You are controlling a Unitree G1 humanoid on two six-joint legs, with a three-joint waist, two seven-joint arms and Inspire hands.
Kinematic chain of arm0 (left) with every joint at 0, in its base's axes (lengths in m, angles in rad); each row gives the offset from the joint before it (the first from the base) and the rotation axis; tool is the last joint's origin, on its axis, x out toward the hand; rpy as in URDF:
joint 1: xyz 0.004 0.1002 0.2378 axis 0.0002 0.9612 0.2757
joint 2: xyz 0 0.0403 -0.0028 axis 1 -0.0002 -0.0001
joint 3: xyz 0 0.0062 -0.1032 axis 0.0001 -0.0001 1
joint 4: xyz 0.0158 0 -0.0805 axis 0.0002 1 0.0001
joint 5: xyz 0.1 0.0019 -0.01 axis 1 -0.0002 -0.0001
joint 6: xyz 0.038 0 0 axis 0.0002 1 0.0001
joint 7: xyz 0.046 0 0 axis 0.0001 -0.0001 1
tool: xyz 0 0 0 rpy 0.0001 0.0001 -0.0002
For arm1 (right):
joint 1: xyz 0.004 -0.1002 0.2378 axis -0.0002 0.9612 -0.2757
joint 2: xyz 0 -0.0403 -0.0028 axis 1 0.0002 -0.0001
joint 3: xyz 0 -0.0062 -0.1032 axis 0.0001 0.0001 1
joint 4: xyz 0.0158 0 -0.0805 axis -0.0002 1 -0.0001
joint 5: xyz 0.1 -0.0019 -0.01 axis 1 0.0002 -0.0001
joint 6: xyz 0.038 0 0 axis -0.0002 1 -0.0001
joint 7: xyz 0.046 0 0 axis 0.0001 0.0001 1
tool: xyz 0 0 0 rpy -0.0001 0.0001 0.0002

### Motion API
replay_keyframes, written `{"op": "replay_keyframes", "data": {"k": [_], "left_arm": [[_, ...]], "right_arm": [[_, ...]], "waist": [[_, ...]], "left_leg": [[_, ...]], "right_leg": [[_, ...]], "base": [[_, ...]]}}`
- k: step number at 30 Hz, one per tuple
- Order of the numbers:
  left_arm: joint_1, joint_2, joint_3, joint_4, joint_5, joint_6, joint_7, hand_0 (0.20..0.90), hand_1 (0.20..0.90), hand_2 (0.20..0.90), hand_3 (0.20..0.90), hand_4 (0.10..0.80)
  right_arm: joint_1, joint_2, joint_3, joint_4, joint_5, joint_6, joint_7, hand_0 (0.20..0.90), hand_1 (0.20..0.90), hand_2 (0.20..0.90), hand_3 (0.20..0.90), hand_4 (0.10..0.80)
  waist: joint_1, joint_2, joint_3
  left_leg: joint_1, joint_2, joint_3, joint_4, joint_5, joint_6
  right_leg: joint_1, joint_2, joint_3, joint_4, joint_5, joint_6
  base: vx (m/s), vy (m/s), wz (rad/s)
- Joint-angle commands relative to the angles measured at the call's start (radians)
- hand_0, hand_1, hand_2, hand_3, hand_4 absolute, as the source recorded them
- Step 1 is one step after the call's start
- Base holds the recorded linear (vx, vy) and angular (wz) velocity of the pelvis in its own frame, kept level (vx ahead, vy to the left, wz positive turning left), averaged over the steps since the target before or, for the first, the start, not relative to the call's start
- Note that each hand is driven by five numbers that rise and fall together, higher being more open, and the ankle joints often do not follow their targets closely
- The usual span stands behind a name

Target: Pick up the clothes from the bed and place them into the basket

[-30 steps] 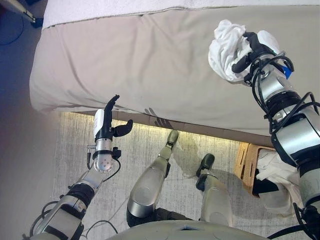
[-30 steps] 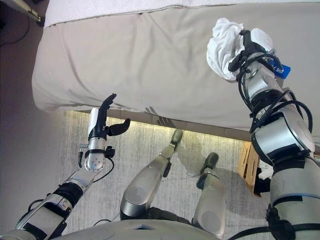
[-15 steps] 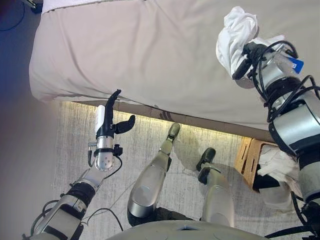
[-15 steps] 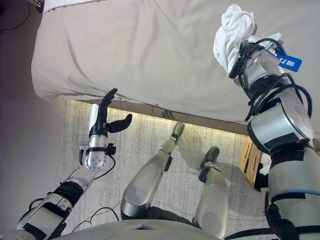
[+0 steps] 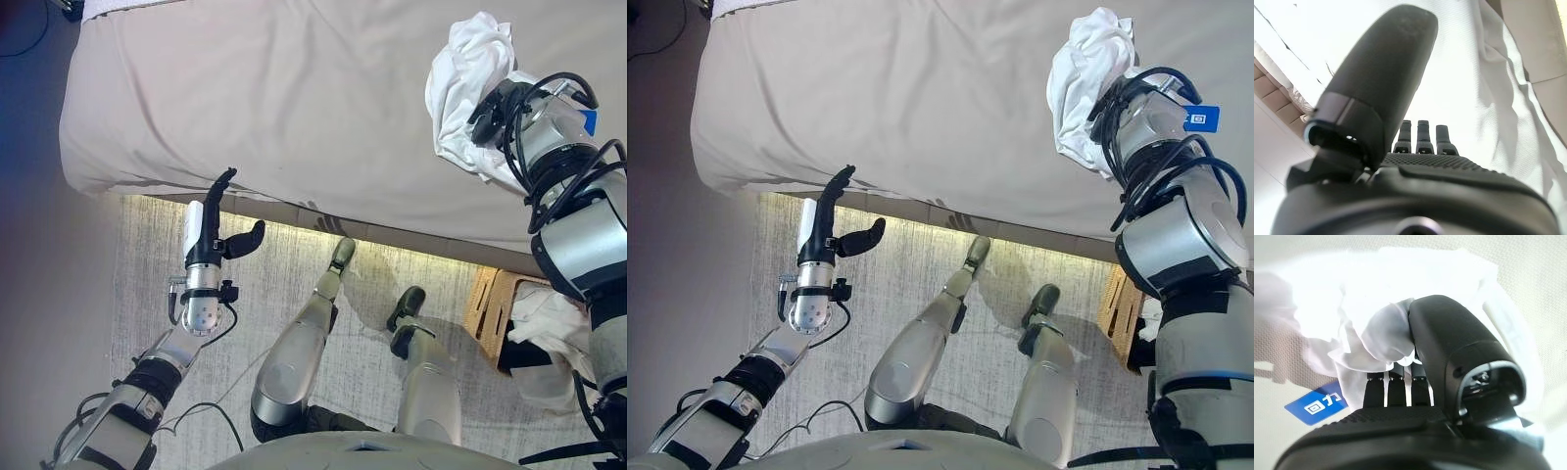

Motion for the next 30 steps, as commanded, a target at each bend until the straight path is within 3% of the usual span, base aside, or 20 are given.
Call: {"op": "replay_keyframes", "data": {"k": [1,7,16,30], "left_arm": [[-0.022,0.039,0.031,-0.046,-0.032,-0.082,0.061,0.900,0.900,0.900,0.900,0.800],[-0.028,0.045,0.049,-0.024,-0.044,-0.074,0.037,0.900,0.900,0.900,0.900,0.800],[-0.023,0.058,0.065,-0.008,-0.054,-0.050,0.040,0.900,0.900,0.900,0.900,0.800],[0.029,0.041,0.095,0.047,-0.006,-0.021,-0.017,0.900,0.900,0.900,0.900,0.800]], "right_arm": [[-0.037,-0.065,0.076,-0.051,0.052,-0.047,-0.108,0.300,0.300,0.300,0.200,0.100],[0.036,-0.111,-0.035,-0.137,0.146,-0.170,-0.147,0.300,0.300,0.300,0.200,0.100],[0.185,-0.215,-0.163,-0.330,0.272,-0.261,-0.186,0.300,0.300,0.300,0.200,0.100],[0.391,-0.221,-0.496,-0.444,0.843,-0.328,-0.099,0.300,0.300,0.300,0.200,0.100]], "waist": [[-0.013,0.014,-0.008],[-0.068,-0.031,-0.018],[-0.139,-0.099,-0.079],[-0.188,-0.163,-0.217]], "left_leg": [[0.068,-0.014,0.049,-0.019,-0.074,0.061],[0.180,0.001,0.079,-0.040,-0.099,0.059],[0.267,0.026,0.126,-0.077,-0.123,0.054],[0.362,0.052,0.163,-0.100,-0.158,0.042]], "right_leg": [[0.036,0.019,-0.017,-0.048,0.077,-0.035],[0.141,0.020,0.018,-0.119,0.107,-0.018],[0.215,0.038,0.068,-0.195,0.137,-0.002],[0.323,0.065,0.107,-0.263,0.140,-0.013]], "base": [[-0.016,0.002,-0.05],[0.015,0.015,-0.04],[0.036,-0.002,-0.23],[0.047,-0.037,-0.10]]}}
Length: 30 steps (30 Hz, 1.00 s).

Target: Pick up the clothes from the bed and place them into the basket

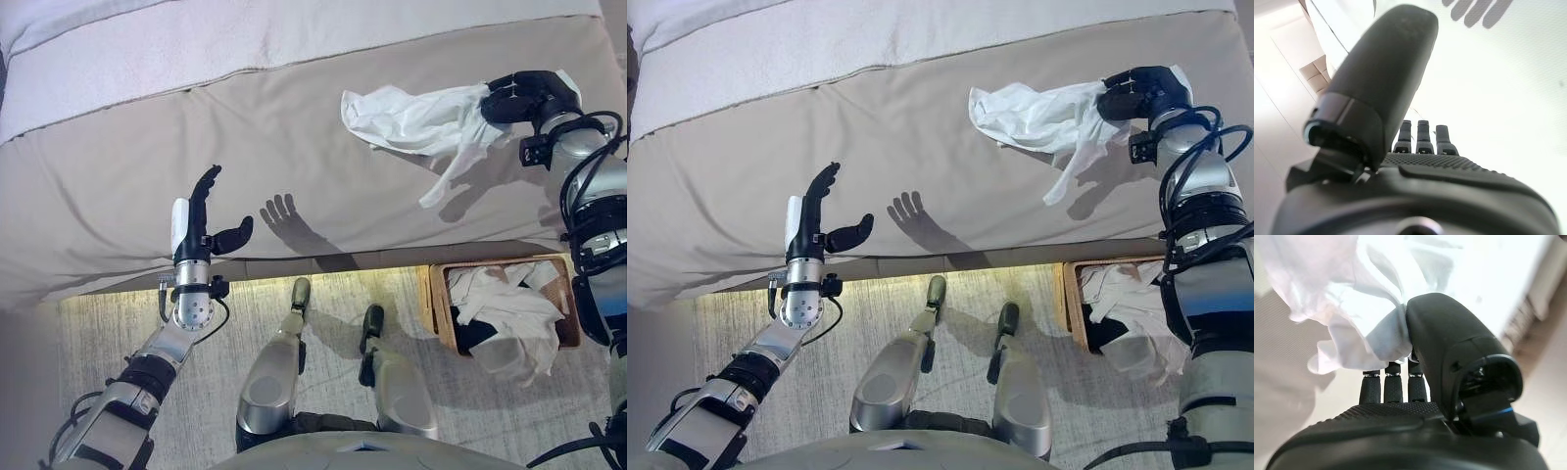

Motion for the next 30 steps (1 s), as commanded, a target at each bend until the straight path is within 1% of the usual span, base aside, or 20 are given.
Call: {"op": "replay_keyframes", "data": {"k": [1,4,6,7,13,16,22,24,27,30], "left_arm": [[0.035,0.027,0.034,0.022,0.029,-0.045,0.011,0.900,0.900,0.900,0.900,0.800],[0.041,0.019,0.035,0.047,0.039,-0.035,-0.002,0.900,0.900,0.900,0.900,0.800],[0.048,0.015,0.035,0.057,0.044,-0.031,-0.005,0.900,0.900,0.900,0.900,0.800],[0.058,0.010,0.036,0.070,0.043,-0.028,-0.013,0.900,0.900,0.900,0.900,0.800],[0.065,-0.014,0.036,0.122,0.050,-0.024,-0.024,0.900,0.900,0.900,0.900,0.800],[0.068,-0.027,0.036,0.158,0.059,-0.023,-0.030,0.900,0.900,0.900,0.900,0.800],[0.055,-0.047,0.031,0.235,0.067,-0.019,-0.043,0.900,0.900,0.900,0.900,0.800],[0.052,-0.051,0.030,0.253,0.068,-0.024,-0.037,0.900,0.900,0.900,0.900,0.800],[0.044,-0.054,0.041,0.285,0.066,-0.031,-0.040,0.900,0.900,0.900,0.900,0.800],[0.046,-0.054,0.048,0.302,0.064,-0.038,-0.046,0.900,0.900,0.900,0.900,0.800]], "right_arm": [[0.039,-0.045,-0.009,-0.115,0.177,-0.131,0.013,0.300,0.300,0.300,0.200,0.100],[0.063,-0.052,-0.061,-0.124,0.224,-0.135,0.016,0.300,0.300,0.300,0.200,0.100],[0.074,-0.059,-0.074,-0.133,0.226,-0.137,0.010,0.300,0.300,0.300,0.200,0.100],[0.083,-0.080,-0.089,-0.150,0.245,-0.139,0.001,0.300,0.300,0.300,0.200,0.100],[0.099,-0.124,-0.114,-0.221,0.276,-0.152,-0.020,0.300,0.300,0.300,0.200,0.100],[0.116,-0.155,-0.134,-0.268,0.284,-0.165,-0.024,0.300,0.300,0.300,0.200,0.100],[0.141,-0.221,-0.173,-0.328,0.298,-0.213,-0.034,0.300,0.300,0.300,0.200,0.100],[0.152,-0.239,-0.185,-0.345,0.292,-0.213,-0.037,0.300,0.300,0.300,0.200,0.100],[0.211,-0.270,-0.223,-0.384,0.263,-0.223,-0.031,0.300,0.300,0.300,0.200,0.100],[0.275,-0.298,-0.265,-0.398,0.266,-0.215,-0.014,0.300,0.300,0.300,0.200,0.100]], "waist": [[0.000,-0.079,-0.218],[-0.013,-0.092,-0.259],[-0.019,-0.098,-0.278],[-0.030,-0.106,-0.307],[-0.064,-0.122,-0.372],[-0.090,-0.129,-0.410],[-0.140,-0.138,-0.456],[-0.153,-0.139,-0.464],[-0.187,-0.138,-0.476],[-0.215,-0.135,-0.483]], "left_leg": [[0.024,-0.016,0.040,0.016,-0.138,0.028],[0.045,-0.011,0.048,0.015,-0.144,0.026],[0.056,-0.008,0.052,0.015,-0.148,0.024],[0.070,-0.004,0.060,0.015,-0.154,0.023],[0.104,0.005,0.082,0.012,-0.168,0.018],[0.125,0.012,0.102,0.009,-0.177,0.015],[0.146,0.021,0.134,0.007,-0.191,0.014],[0.151,0.022,0.141,0.007,-0.194,0.014],[0.161,0.027,0.157,0.010,-0.201,0.015],[0.171,0.029,0.163,0.010,-0.208,0.018]], "right_leg": [[-0.049,-0.032,0.005,0.060,0.013,-0.006],[-0.026,-0.026,0.015,0.049,0.012,-0.010],[-0.015,-0.024,0.020,0.043,0.012,-0.010],[-0.001,-0.021,0.030,0.035,0.012,-0.012],[0.025,-0.013,0.059,0.020,0.014,-0.011],[0.040,-0.008,0.081,0.009,0.015,-0.010],[0.046,0.003,0.121,0.002,0.015,-0.008],[0.046,0.006,0.131,0.004,0.015,-0.007],[0.037,0.014,0.161,0.017,0.010,-0.008],[0.034,0.024,0.191,0.020,0.010,-0.008]], "base": [[0.088,-0.038,-0.08],[0.102,-0.025,-0.05],[0.117,-0.022,-0.04],[0.121,-0.012,-0.12],[0.098,0.002,-0.16],[0.079,0.017,-0.19],[0.036,0.009,-0.19],[0.034,0.011,-0.25],[0.014,0.025,-0.25],[0.008,0.026,-0.22]]}}
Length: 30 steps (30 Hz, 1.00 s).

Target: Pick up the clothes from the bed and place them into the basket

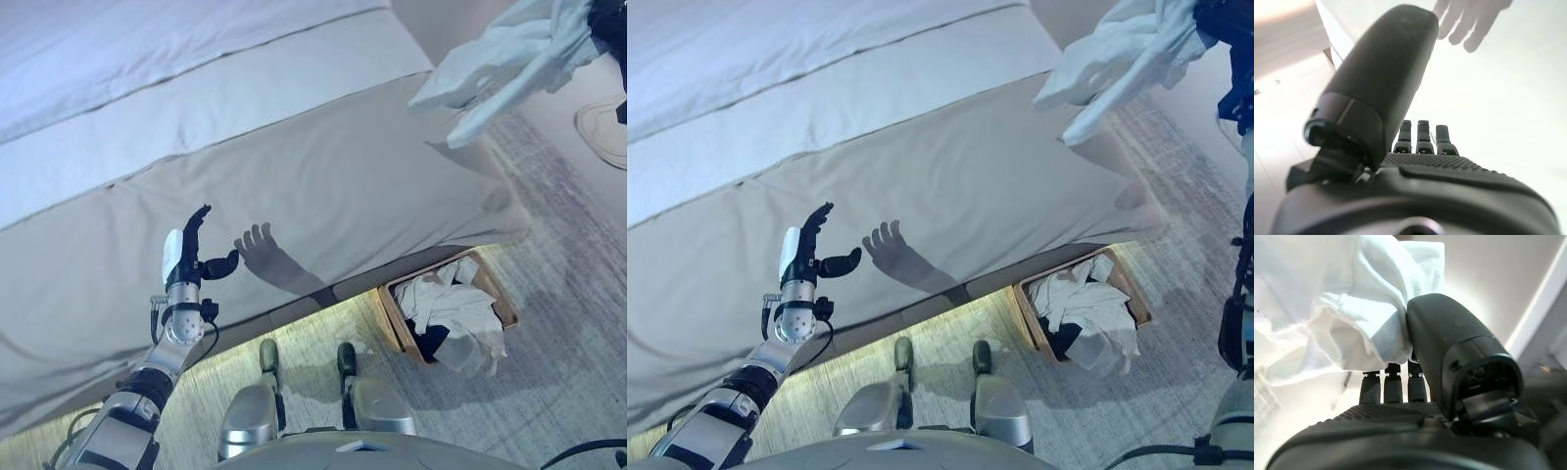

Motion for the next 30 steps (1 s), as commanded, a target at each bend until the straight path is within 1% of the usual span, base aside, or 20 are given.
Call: {"op": "replay_keyframes", "data": {"k": [1,5,9,16,20,25,28,30], "left_arm": [[0.022,-0.003,0.001,0.052,0.035,-0.086,0.024,0.900,0.900,0.900,0.900,0.800],[0.029,-0.006,0.002,0.059,0.040,-0.088,0.011,0.900,0.900,0.900,0.900,0.800],[0.025,-0.005,-0.005,0.063,0.038,-0.089,0.002,0.900,0.900,0.900,0.900,0.800],[0.017,-0.013,0.003,0.071,0.041,-0.091,-0.010,0.900,0.900,0.900,0.900,0.800],[0.017,-0.016,0.002,0.068,0.046,-0.092,-0.022,0.900,0.900,0.900,0.900,0.800],[0.008,-0.022,-0.005,0.054,0.047,-0.081,-0.030,0.900,0.900,0.900,0.900,0.800],[0.000,-0.025,-0.012,0.047,0.053,-0.072,-0.035,0.900,0.900,0.900,0.900,0.800],[-0.003,-0.024,-0.015,0.049,0.055,-0.067,-0.039,0.900,0.900,0.900,0.900,0.800]], "right_arm": [[0.075,-0.101,-0.012,-0.048,0.004,-0.134,0.006,0.300,0.300,0.300,0.200,0.100],[0.168,-0.109,-0.073,-0.042,0.004,-0.130,0.038,0.300,0.300,0.300,0.200,0.100],[0.216,-0.100,-0.093,-0.032,-0.007,-0.125,0.043,0.300,0.300,0.300,0.200,0.100],[0.322,-0.050,-0.148,-0.022,-0.013,-0.121,0.071,0.300,0.300,0.300,0.200,0.100],[0.378,0.000,-0.146,-0.028,-0.046,-0.112,0.084,0.300,0.300,0.300,0.200,0.100],[0.404,0.056,-0.126,-0.006,-0.084,-0.084,0.099,0.300,0.300,0.300,0.200,0.100],[0.428,0.111,-0.100,0.006,-0.134,-0.071,0.084,0.300,0.300,0.300,0.200,0.100],[0.426,0.132,-0.084,0.024,-0.153,-0.065,0.073,0.300,0.300,0.300,0.200,0.100]], "waist": [[-0.022,-0.011,-0.273],[-0.045,-0.011,-0.280],[-0.065,-0.007,-0.280],[-0.098,0.007,-0.282],[-0.110,0.015,-0.283],[-0.113,0.022,-0.283],[-0.113,0.028,-0.280],[-0.113,0.029,-0.279]], "left_leg": [[0.052,0.024,0.003,0.011,-0.117,-0.003],[0.062,0.030,0.020,0.012,-0.123,-0.005],[0.068,0.038,0.041,0.014,-0.125,-0.007],[0.075,0.044,0.067,0.021,-0.135,-0.009],[0.078,0.043,0.074,0.025,-0.139,-0.009],[0.076,0.042,0.077,0.028,-0.139,-0.010],[0.077,0.041,0.076,0.023,-0.137,-0.009],[0.077,0.039,0.076,0.021,-0.136,-0.009]], "right_leg": [[-0.042,0.019,0.022,0.104,-0.014,-0.003],[-0.043,0.022,0.044,0.098,-0.007,0.000],[-0.052,0.027,0.064,0.097,-0.001,0.002],[-0.060,0.033,0.087,0.097,0.002,0.001],[-0.068,0.036,0.098,0.098,0.006,0.002],[-0.072,0.036,0.098,0.097,0.011,0.002],[-0.076,0.036,0.095,0.097,0.014,0.002],[-0.076,0.036,0.096,0.095,0.017,0.003]], "base": [[0.011,0.027,-0.16],[0.003,0.010,-0.19],[-0.003,0.006,-0.18],[0.007,0.001,-0.15],[0.013,-0.020,-0.09],[0.014,-0.025,-0.03],[-0.010,-0.044,0.02],[-0.005,-0.045,0.00]]}}
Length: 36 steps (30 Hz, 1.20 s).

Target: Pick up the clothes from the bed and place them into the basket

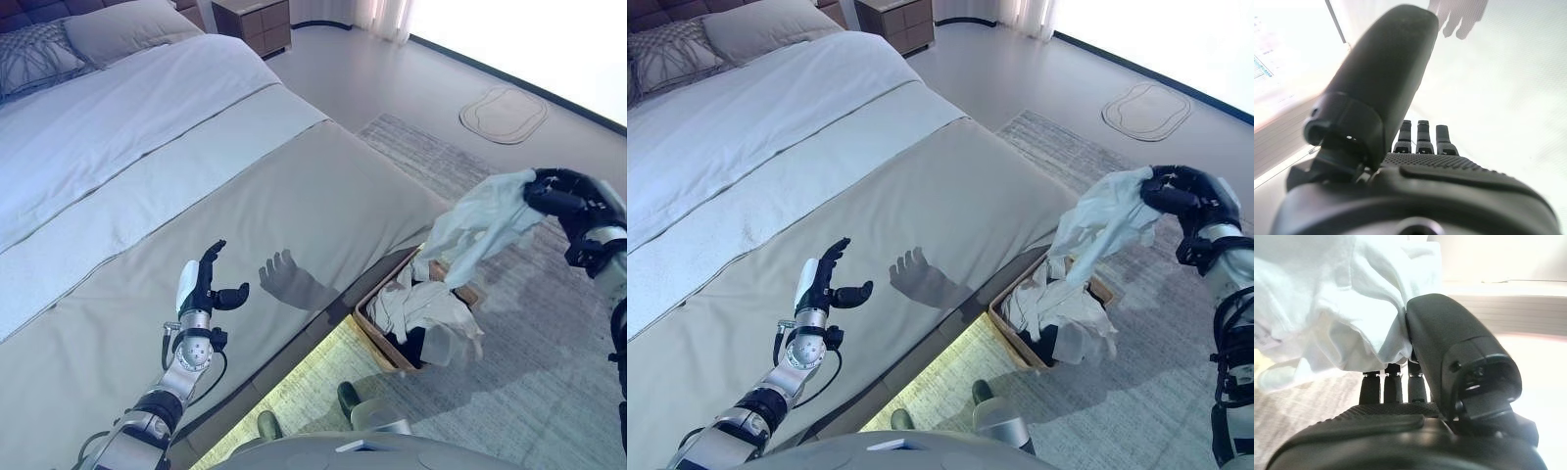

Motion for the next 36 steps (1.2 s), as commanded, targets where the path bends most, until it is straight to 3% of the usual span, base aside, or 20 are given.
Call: {"op": "replay_keyframes", "data": {"k": [1,6,20,21,22,36], "left_arm": [[-0.055,0.040,-0.003,-0.002,0.027,-0.064,0.013,0.900,0.900,0.900,0.900,0.800],[-0.058,0.046,-0.020,-0.017,0.023,-0.051,0.017,0.900,0.900,0.900,0.900,0.800],[-0.043,0.050,-0.023,-0.019,0.025,-0.062,0.012,0.900,0.900,0.900,0.900,0.800],[-0.042,0.050,-0.024,-0.023,0.027,-0.061,0.012,0.900,0.900,0.900,0.900,0.800],[-0.041,0.052,-0.025,-0.028,0.025,-0.055,0.011,0.900,0.900,0.900,0.900,0.800],[-0.054,0.046,-0.032,-0.034,0.024,-0.059,0.005,0.900,0.900,0.900,0.900,0.800]], "right_arm": [[-0.091,-0.021,-0.008,0.029,-0.023,-0.072,-0.024,0.300,0.300,0.300,0.200,0.100],[-0.079,0.019,0.014,0.110,-0.089,-0.059,-0.076,0.300,0.300,0.300,0.200,0.100],[-0.077,0.024,-0.005,0.322,-0.216,-0.083,-0.144,0.300,0.300,0.300,0.200,0.100],[-0.072,0.024,-0.001,0.324,-0.240,-0.075,-0.152,0.486,0.486,0.486,0.417,0.317],[-0.067,0.023,0.002,0.329,-0.260,-0.083,-0.176,0.900,0.900,0.900,0.900,0.800],[-0.065,0.019,0.004,0.289,-0.249,-0.087,-0.179,0.900,0.900,0.900,0.900,0.800]], "waist": [[0.041,-0.025,-0.127],[0.045,-0.016,-0.115],[0.064,0.013,-0.109],[0.065,0.013,-0.109],[0.065,0.013,-0.109],[0.062,0.014,-0.107]], "left_leg": [[0.041,0.003,-0.021,0.023,-0.104,-0.003],[0.032,0.001,-0.018,0.023,-0.100,0.003],[0.021,-0.005,-0.039,0.013,-0.093,0.003],[0.021,-0.005,-0.040,0.012,-0.092,0.003],[0.021,-0.005,-0.040,0.012,-0.092,0.003],[0.016,-0.003,-0.045,0.010,-0.087,-0.001]], "right_leg": [[-0.067,0.001,-0.006,0.102,0.017,0.002],[-0.081,0.003,-0.005,0.110,0.019,0.003],[-0.079,0.001,-0.032,0.105,0.015,0.003],[-0.078,0.001,-0.033,0.104,0.015,0.003],[-0.078,0.001,-0.034,0.104,0.016,0.003],[-0.078,0.005,-0.037,0.097,0.017,0.000]], "base": [[-0.002,-0.047,0.00],[-0.024,-0.037,0.01],[0.012,-0.008,0.03],[0.000,0.000,0.00],[0.000,0.000,0.00],[-0.005,-0.003,0.01]]}}
